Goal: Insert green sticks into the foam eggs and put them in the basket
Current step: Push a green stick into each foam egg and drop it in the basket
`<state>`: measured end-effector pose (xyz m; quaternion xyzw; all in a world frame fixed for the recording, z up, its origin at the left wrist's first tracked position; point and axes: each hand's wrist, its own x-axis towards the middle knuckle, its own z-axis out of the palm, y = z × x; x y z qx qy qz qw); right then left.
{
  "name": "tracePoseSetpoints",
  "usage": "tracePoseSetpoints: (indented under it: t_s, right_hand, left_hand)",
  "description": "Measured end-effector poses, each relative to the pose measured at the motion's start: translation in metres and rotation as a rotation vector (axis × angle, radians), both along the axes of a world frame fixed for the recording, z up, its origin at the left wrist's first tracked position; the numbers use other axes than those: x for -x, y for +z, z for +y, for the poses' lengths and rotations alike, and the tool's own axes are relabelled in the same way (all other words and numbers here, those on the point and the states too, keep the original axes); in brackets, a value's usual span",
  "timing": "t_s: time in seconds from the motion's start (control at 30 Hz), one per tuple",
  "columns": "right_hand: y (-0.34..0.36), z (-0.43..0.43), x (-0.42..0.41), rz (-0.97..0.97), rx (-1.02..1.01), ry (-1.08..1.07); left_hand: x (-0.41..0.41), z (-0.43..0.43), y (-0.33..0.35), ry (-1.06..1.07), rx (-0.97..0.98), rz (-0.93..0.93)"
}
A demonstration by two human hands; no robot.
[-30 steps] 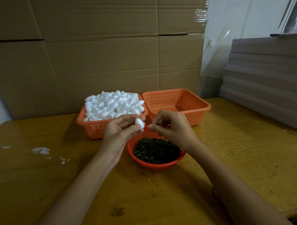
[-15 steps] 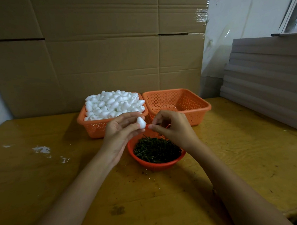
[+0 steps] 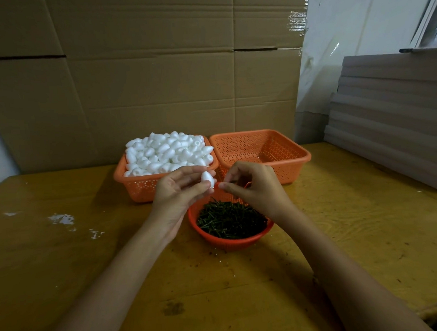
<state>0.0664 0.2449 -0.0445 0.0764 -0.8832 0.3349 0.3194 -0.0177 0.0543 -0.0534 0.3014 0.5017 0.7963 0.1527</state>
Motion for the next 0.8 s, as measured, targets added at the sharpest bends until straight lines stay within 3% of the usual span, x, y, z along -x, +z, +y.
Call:
tracePoseSetpoints:
  t_s: [0.8]
  right_hand:
    - [0.0004, -0.0006, -0.0011, 0.002, 0.003, 0.004]
  left_hand:
    - [0.0010, -0.0006, -0.0015, -0.007, 0.012, 0.021]
